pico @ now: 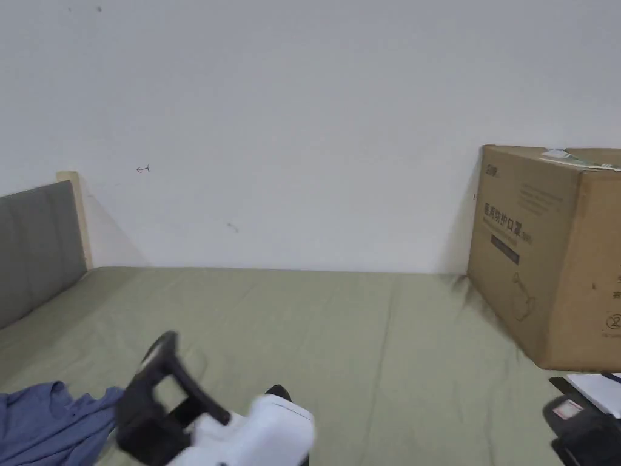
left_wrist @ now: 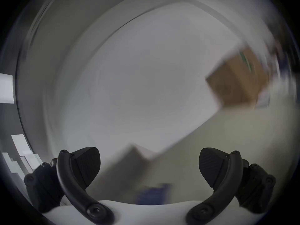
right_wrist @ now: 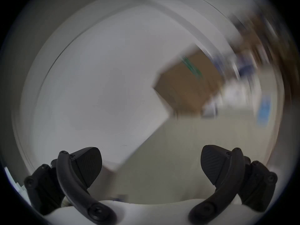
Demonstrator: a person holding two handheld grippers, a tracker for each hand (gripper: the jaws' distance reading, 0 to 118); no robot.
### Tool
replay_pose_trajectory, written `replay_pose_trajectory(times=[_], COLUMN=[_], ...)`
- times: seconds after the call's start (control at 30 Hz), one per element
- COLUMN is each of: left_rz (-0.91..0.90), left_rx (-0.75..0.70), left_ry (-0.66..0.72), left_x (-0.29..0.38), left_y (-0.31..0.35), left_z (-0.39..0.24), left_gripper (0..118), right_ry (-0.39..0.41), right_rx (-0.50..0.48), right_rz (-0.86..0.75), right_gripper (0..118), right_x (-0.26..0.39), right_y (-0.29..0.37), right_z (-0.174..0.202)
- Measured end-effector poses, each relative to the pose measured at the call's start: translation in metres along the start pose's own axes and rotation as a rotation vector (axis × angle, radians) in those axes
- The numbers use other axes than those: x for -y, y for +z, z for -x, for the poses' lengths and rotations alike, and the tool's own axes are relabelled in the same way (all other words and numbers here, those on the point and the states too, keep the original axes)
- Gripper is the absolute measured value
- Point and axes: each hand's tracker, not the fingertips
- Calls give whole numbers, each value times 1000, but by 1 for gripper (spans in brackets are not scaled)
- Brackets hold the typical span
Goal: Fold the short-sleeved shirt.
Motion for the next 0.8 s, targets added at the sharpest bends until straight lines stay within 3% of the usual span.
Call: replay_pose_trajectory(times=[0.07, 0.1, 0.13, 0.17, 0.2, 0.3, 0.33, 0.4, 0.43, 0.47, 0.5, 0.53, 0.67, 0.8], left_rz=[-102, -126, -107, -49, 12, 199, 255, 295, 265, 237, 203, 152, 129, 131], left_rx=[-66, -94, -56, 35, 123, 352, 407, 489, 486, 441, 392, 344, 256, 256], left_ry=[-417, -460, -384, -217, -43, 570, 818, 1232, 1360, 1377, 1355, 1318, 1117, 1109], left_x=[10, 15, 15, 9, 4, 10, 18, 41, 50, 52, 53, 55, 50, 47], left_y=[2, 3, 3, 2, 0, -17, -21, -29, -27, -24, -20, -17, -14, -16], left_z=[-22, -27, -25, -17, -8, 29, 39, 55, 56, 55, 51, 48, 47, 50], left_gripper=[118, 118, 118, 118, 118, 118, 118, 118, 118, 118, 118, 118, 118, 118], right_ry=[-361, -463, -484, -446, -380, 46, 267, 824, 1068, 1221, 1287, 1301, 1099, 1080], right_rx=[7, -8, 5, 18, 20, 35, 20, 62, 72, 39, 17, 1, -42, -60], right_rz=[182, 222, 213, 196, 174, 88, 56, -61, -170, -301, -386, -436, -212, -188], right_gripper=[118, 118, 118, 118, 118, 118, 118, 118, 118, 118, 118, 118, 118, 118], right_x=[-1, 1, 4, 4, 2, -3, -4, 12, 24, 34, 38, 42, 26, 25], right_y=[-10, -13, -11, -11, -10, -6, -4, 1, 5, 9, 12, 11, 7, 3], right_z=[-31, -40, -48, -49, -46, -16, -1, 33, 42, 41, 40, 38, 45, 38])
